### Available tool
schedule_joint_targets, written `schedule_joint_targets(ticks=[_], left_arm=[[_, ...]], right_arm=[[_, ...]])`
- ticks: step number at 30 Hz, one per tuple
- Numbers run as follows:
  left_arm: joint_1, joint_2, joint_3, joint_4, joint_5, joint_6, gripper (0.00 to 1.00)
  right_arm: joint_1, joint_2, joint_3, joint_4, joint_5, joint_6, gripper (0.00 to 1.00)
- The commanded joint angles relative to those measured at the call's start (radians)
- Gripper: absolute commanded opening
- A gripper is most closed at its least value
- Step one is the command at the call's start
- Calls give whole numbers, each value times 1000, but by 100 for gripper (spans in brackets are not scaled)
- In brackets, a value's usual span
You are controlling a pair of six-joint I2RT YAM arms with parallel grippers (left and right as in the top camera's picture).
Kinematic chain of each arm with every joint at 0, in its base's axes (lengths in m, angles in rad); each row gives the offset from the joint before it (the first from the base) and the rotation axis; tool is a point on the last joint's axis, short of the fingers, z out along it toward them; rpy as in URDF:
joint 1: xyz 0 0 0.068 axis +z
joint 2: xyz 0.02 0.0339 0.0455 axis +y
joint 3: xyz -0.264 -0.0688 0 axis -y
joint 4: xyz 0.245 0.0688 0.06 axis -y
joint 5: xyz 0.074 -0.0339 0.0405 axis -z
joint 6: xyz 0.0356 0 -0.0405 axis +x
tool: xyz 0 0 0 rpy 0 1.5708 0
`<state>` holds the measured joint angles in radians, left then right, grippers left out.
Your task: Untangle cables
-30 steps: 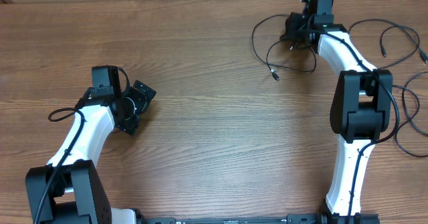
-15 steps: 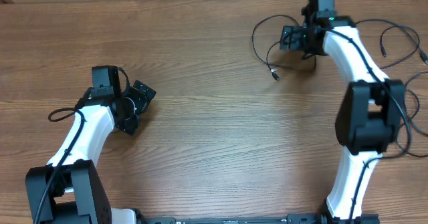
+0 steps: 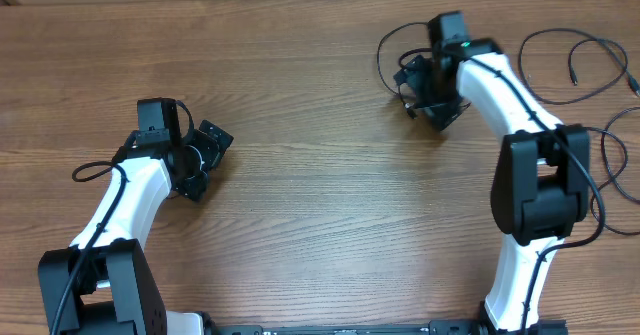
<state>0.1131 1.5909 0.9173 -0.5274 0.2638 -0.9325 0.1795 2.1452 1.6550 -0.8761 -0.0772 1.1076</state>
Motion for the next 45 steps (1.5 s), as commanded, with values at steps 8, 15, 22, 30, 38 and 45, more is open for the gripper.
schedule_joint_targets(ticks=[8,15,22,30,38,45], left_arm=[[-2,-5,4,1,-13,20,100],[-2,-5,4,1,-13,20,99],[-2,-5,4,1,-13,20,100],[-2,-5,4,1,-13,20,100],[-2,-5,4,1,-13,20,100],[-2,-5,4,1,-13,20,100]], right_arm=[[57,10,-14,103,271,464,88],[82,11,-15,89,269,588,82],[87,30,-16,87,269,647,71],[75,108,-16,81,254,650,68],[58,158,-16,113,419,649,12],[-45,167,-16,347,521,342,7]])
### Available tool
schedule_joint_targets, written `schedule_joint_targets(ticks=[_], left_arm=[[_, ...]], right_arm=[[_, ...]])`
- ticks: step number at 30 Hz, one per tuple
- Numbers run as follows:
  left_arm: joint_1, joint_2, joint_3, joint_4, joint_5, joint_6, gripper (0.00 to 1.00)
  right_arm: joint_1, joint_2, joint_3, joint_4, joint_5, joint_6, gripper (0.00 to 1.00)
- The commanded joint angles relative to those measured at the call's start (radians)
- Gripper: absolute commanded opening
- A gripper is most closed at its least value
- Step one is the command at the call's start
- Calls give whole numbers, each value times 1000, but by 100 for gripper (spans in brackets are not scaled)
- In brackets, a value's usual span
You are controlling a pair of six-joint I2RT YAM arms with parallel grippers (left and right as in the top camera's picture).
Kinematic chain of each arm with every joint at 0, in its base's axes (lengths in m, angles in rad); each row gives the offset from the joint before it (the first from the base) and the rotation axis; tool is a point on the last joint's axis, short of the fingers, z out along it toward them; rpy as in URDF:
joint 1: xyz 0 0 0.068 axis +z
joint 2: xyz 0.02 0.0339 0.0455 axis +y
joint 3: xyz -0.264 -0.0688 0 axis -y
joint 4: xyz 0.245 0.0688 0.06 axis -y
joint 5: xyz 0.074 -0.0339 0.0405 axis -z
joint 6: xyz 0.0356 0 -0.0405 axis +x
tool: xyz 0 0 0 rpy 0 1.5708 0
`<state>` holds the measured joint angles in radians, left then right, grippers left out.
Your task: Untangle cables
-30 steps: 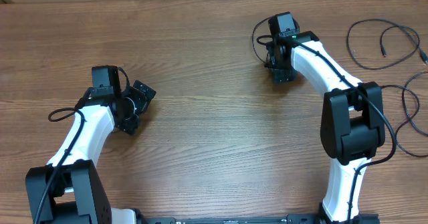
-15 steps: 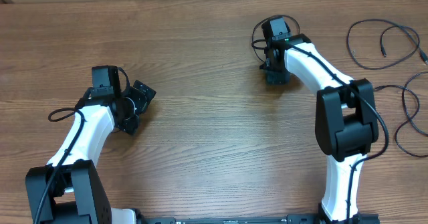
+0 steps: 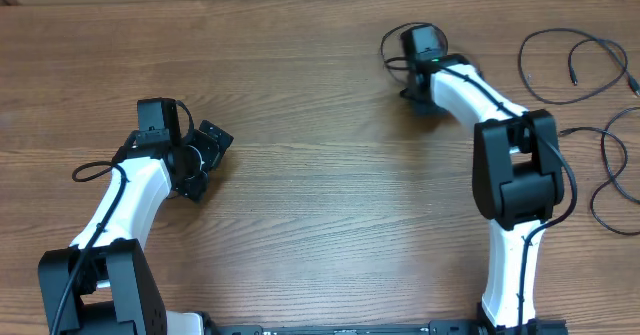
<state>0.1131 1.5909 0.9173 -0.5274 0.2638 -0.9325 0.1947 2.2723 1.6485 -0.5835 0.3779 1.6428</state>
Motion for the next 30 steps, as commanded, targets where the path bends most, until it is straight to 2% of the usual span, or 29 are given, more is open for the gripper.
schedule_joint_targets(ticks=[1,4,5,6,8,13,21,25,30], left_arm=[[-2,-5,4,1,-13,20,100],[-2,-5,4,1,-13,20,99],[-2,-5,4,1,-13,20,100],[-2,-5,4,1,-13,20,100],[-2,-5,4,1,-13,20,100],[-2,-5,4,1,-13,20,100],[-2,-5,4,1,-13,20,99],[-2,-5,4,1,-13,20,99],[-2,-5,4,1,-13,20,99]], right_arm=[[-71,42,-10,113,48,-271,7],[-94,43,-10,260,-23,-478,6],[-96,43,-10,291,-46,-534,15],[-96,42,-9,307,-65,-582,37],[-96,34,1,294,-93,-697,100],[-103,-90,46,88,-91,-903,100],[-174,-518,55,-262,-88,-1020,100],[-212,-716,55,-450,-88,-1026,100],[-211,-976,53,-670,-134,-1188,100]])
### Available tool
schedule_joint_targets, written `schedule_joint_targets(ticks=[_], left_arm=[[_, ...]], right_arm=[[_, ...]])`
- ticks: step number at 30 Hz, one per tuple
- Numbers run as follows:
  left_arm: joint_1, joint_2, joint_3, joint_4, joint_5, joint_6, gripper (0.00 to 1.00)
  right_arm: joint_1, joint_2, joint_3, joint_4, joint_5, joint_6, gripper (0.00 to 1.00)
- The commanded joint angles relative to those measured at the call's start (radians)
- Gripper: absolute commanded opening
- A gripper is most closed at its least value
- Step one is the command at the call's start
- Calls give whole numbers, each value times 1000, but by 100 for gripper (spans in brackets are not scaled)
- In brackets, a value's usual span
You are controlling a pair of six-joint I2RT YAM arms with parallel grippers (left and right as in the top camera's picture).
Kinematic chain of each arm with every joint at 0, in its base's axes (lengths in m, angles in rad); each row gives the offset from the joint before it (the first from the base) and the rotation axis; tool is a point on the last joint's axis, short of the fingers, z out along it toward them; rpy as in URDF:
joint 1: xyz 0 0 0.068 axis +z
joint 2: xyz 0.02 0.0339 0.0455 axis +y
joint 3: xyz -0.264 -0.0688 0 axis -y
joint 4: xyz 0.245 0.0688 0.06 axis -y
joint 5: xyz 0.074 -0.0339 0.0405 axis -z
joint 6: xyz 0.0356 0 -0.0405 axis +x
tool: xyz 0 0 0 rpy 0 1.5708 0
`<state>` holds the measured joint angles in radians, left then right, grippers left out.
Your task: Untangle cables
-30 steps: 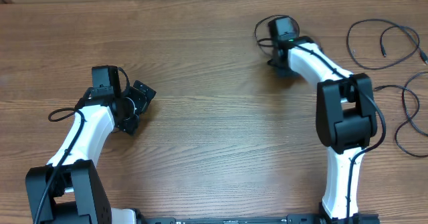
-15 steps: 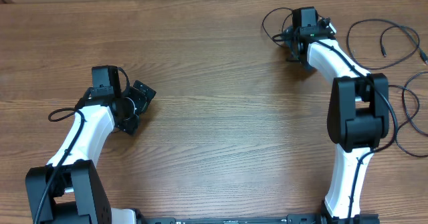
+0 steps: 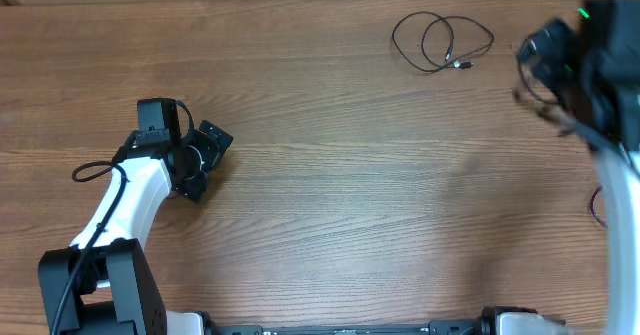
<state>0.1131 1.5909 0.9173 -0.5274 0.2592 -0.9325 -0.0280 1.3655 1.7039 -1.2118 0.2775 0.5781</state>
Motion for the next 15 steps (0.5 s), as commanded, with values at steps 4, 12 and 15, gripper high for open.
schedule_joint_targets(ticks=[4,12,15], left_arm=[[-2,-5,4,1,-8,20,100],[-2,-5,4,1,-8,20,100],[-2,-5,4,1,-8,20,100]], right_arm=[[16,-275,-3,-174,-144,-241,100],[16,-668,-3,-302,-244,-291,100],[16,-770,-2,-349,-246,-291,100]])
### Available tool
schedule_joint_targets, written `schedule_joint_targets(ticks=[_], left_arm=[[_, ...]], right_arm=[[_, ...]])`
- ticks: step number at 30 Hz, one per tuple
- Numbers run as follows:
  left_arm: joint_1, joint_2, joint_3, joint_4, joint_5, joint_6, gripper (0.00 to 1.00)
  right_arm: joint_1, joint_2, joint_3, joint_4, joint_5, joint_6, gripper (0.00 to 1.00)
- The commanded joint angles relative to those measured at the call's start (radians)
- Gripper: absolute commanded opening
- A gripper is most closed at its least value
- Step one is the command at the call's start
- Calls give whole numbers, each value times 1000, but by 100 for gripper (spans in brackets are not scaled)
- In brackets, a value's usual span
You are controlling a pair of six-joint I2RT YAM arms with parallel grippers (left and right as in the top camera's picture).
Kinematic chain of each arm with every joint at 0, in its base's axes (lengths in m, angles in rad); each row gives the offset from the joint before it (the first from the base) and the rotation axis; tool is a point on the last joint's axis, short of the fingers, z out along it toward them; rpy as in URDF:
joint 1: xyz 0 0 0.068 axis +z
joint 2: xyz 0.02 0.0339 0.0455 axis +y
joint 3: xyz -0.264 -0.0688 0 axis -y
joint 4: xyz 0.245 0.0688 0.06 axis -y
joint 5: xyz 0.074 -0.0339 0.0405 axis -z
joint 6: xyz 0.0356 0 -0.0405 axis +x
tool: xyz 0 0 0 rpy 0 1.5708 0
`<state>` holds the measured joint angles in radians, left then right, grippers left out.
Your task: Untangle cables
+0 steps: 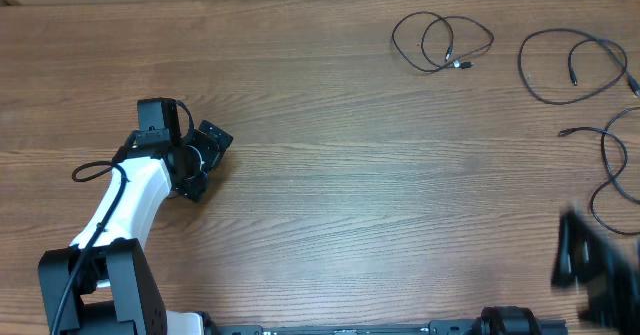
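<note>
A thin black cable [442,43] lies in a loose double loop at the back of the wooden table, with nothing touching it. A second black cable [572,67] curves at the back right, and a third [607,165] hangs in a loop at the right edge. My left gripper [210,162] rests on the table at the left, fingers spread and empty, far from all the cables. Of my right arm only a blurred dark shape [592,265] shows at the bottom right; its fingers cannot be made out.
The wooden table [340,195] runs across the whole view. The left arm's own black cable [92,170] loops beside its white link.
My right arm was a blur at the back right, over the second cable. Now it is a blur at the bottom right corner. The cables and the left arm lie as before.
My right gripper was down on the looped cable at the back of the table, then a little further back and left on it. Later the cable lay free in a double loop with the arm off at the back right. Now the arm is at the bottom right.
</note>
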<state>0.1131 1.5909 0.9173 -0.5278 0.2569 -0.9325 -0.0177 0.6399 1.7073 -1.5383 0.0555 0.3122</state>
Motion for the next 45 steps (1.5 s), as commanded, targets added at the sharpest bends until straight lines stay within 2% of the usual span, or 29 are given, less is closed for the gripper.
schedule_joint_targets(ticks=[1,5,11,17,23,29,42,45], left_arm=[[-2,-5,4,2,-6,20,100],[-2,-5,4,2,-6,20,100],[-2,-5,4,2,-6,20,100],[-2,-5,4,2,-6,20,99],[-2,-5,4,2,-6,20,99],[-2,-5,4,2,-6,20,100],[-2,-5,4,2,-6,20,100],[-2,-5,4,2,-6,20,99]], right_arm=[[5,-63,-5,-42,-24,-26,100],[5,-109,-5,-155,-23,-27,100],[5,-112,-28,-155,-5,-72,100],[5,-113,-159,-114,-5,-78,100],[-46,-164,-453,203,-6,-109,100],[-49,-316,-806,570,-75,-108,100],[-48,-636,-1299,1055,-99,-108,100],[-48,-636,-1374,1150,-102,-104,100]])
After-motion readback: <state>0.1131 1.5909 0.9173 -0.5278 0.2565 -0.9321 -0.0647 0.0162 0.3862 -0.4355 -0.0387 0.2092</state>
